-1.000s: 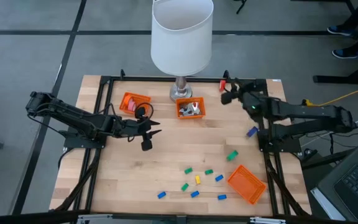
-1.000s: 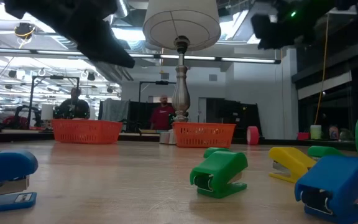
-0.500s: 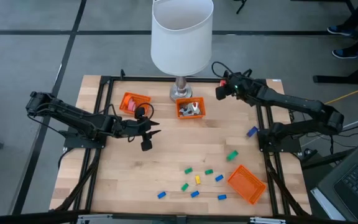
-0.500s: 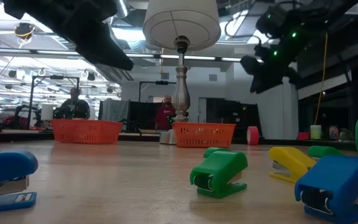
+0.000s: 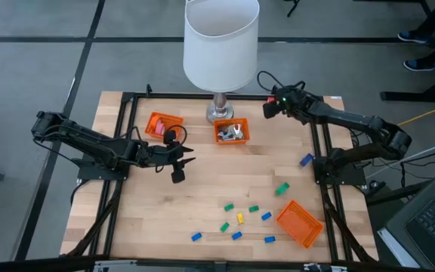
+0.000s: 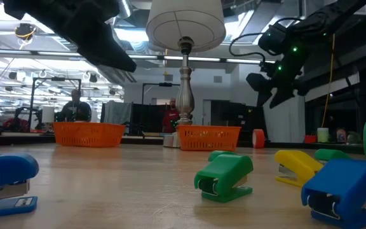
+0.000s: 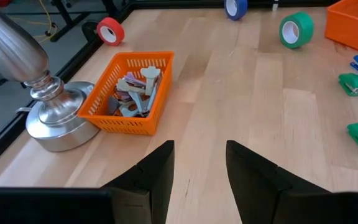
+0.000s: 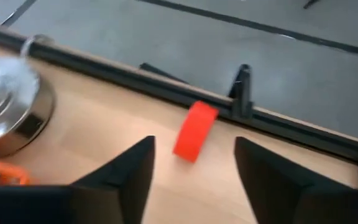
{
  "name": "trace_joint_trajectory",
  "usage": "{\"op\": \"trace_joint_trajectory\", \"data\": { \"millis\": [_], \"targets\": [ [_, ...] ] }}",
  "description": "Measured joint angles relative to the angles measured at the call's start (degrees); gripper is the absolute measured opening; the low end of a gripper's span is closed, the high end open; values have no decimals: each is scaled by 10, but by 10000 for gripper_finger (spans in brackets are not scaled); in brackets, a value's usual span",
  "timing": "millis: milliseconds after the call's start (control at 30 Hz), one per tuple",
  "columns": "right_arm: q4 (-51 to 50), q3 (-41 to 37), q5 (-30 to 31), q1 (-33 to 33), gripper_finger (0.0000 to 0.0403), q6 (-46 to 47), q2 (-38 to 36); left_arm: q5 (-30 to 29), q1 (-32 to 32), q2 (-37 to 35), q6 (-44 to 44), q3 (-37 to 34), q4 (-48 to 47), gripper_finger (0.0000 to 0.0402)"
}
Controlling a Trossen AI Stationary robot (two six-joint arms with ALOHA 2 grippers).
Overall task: Pick and place Stapler, Stapler remover, tape
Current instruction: Put the orange tape into the top left orange bin
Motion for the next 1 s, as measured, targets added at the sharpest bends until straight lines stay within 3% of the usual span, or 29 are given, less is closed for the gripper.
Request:
{"op": "trace_joint_trajectory", "data": {
  "millis": [100,233,500,900,1000],
  "targets": [
    [7,0,2,-8,271,22,12,-11,0,0,0,0,0,141],
    [15,0,13,-10,288,39,54,-21,0,0,0,0,0,141],
    [131,0,27,-14,272,1,158,-21,0,0,-5,0,0,141],
    [158,0,27,-36,261,13,219,-27,0,0,-5,0,-1,141],
    [159,0,27,-35,242,0,220,-27,0,0,-9,0,-1,141]
  ]
}}
